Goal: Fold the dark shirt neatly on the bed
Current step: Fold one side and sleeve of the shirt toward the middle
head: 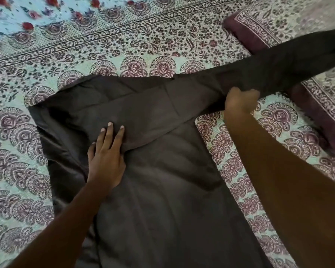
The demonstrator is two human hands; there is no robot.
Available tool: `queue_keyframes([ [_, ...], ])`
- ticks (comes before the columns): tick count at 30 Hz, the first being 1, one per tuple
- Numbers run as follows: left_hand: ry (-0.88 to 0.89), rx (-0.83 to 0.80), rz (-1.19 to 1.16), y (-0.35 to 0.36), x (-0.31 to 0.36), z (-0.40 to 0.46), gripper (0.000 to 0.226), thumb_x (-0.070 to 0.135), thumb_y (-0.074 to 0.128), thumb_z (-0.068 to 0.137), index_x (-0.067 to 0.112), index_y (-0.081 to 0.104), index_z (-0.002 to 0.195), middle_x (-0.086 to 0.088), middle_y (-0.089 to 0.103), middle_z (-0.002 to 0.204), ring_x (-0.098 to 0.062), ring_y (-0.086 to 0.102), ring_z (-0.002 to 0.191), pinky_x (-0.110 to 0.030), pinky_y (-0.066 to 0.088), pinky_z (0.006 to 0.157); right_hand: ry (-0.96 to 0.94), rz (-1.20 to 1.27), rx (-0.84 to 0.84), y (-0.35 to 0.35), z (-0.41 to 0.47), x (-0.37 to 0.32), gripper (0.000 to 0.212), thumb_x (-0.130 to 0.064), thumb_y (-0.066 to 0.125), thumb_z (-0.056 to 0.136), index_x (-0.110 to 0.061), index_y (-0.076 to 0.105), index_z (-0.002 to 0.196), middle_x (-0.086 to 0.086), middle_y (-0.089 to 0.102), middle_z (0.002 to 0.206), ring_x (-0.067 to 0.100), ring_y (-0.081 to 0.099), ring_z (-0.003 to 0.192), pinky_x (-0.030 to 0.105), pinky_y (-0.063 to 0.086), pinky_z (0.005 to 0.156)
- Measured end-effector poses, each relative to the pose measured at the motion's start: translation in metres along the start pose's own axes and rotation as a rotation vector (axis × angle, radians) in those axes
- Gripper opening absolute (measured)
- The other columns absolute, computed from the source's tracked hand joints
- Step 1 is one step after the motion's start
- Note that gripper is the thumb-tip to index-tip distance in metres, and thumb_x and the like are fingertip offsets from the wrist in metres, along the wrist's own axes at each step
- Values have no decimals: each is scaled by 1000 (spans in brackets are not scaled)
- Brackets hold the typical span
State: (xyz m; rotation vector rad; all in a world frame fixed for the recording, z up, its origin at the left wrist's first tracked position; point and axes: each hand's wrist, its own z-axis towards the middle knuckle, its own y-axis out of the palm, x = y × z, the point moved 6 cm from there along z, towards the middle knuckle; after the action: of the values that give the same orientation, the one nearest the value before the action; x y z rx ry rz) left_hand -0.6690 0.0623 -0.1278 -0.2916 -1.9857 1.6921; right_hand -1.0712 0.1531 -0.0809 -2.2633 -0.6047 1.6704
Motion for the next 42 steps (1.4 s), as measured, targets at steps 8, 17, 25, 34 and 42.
queue_keyframes([
  [8, -3, 23, -525, -8, -3, 2, 76, 55, 54, 89, 28, 41, 158, 8, 27, 170, -15, 15, 160, -40, 13, 127, -1465, -779, -696, 70, -125, 40, 57, -44, 51, 104, -6, 54, 146, 27, 41, 156, 46, 39, 144, 54, 35, 120],
  [17, -191, 412, -116, -42, -85, -55, 41, 30, 44, 104, 13, 60, 139, -5, 44, 163, -28, 38, 151, -51, 30, 118, -994, -1171, -596, 106, -177, 40, 91, -89, 11, 88, -38, 16, 162, 13, 13, 172, 38, 11, 158, 66, 17, 121],
  [25, -164, 239, -24, -21, -134, -81, 57, 44, 40, 104, 18, 44, 155, -1, 28, 171, -26, 30, 156, -52, 28, 120, -1154, -1011, -524, 166, -276, 1, 83, -76, 37, 96, -23, 30, 160, 19, 24, 168, 45, 14, 156, 73, 9, 116],
  [34, -185, 219, -20, -18, -139, -78, 58, 38, 47, 101, 20, 45, 156, 1, 31, 170, -22, 31, 155, -51, 31, 119, -989, -661, -1316, 302, -394, -41, 53, -69, 71, 83, -23, 72, 109, -2, 73, 106, 20, 66, 102, 48, 47, 96],
  [42, -213, 164, -10, -18, -139, -76, 60, 40, 49, 98, 20, 45, 155, 3, 27, 171, -19, 30, 156, -50, 30, 118, -1053, -690, -1286, 344, -383, -40, 25, -26, 78, 94, -3, 71, 96, 1, 63, 78, 8, 54, 67, 21, 44, 64],
])
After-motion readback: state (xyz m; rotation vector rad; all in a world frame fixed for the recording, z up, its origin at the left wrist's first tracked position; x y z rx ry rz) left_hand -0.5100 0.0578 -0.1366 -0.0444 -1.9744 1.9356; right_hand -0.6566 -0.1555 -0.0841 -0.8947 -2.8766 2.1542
